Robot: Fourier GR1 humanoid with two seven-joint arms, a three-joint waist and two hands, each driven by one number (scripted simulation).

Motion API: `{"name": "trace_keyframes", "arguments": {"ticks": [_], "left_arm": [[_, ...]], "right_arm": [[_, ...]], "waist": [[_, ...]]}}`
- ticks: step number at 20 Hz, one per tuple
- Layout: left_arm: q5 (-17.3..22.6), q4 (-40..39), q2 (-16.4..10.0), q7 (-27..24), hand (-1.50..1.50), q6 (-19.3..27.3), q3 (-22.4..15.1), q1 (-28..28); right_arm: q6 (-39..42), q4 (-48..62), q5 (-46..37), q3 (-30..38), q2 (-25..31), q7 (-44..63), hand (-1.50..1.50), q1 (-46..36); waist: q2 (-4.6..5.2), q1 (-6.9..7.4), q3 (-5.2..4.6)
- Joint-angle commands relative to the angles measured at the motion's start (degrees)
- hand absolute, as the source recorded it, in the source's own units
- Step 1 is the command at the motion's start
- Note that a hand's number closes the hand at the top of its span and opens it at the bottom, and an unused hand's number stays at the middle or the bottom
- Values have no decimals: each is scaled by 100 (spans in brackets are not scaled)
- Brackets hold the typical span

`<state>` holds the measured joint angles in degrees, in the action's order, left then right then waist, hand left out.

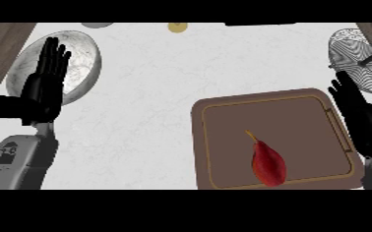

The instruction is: Pick the pear from the tray and place it in the tiered basket

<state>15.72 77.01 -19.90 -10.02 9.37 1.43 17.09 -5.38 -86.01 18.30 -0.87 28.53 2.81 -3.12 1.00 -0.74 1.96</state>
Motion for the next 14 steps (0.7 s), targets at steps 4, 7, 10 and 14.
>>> {"name": "trace_keyframes", "arguments": {"ticks": [4, 7, 10, 14], "left_arm": [[-557, 68, 169, 185, 0, 239, -566, -56], [-418, 42, 189, 303, 0, 222, -496, -184], [-821, 245, 543, 470, 0, 409, -1132, -312], [-911, 429, 630, 746, 0, 564, -1265, -401]], "right_arm": [[1832, 53, 1808, 250, -486, -522, 150, -908], [474, 132, 2977, 1227, -1778, -751, 150, -722], [2807, 719, 3372, 171, -1109, 217, -150, -962], [4640, 786, 4458, 151, -648, 608, -150, -841]], "waist": [[-59, 204, -145], [-100, -277, 123], [-46, 314, -138], [-101, 203, -159]]}}
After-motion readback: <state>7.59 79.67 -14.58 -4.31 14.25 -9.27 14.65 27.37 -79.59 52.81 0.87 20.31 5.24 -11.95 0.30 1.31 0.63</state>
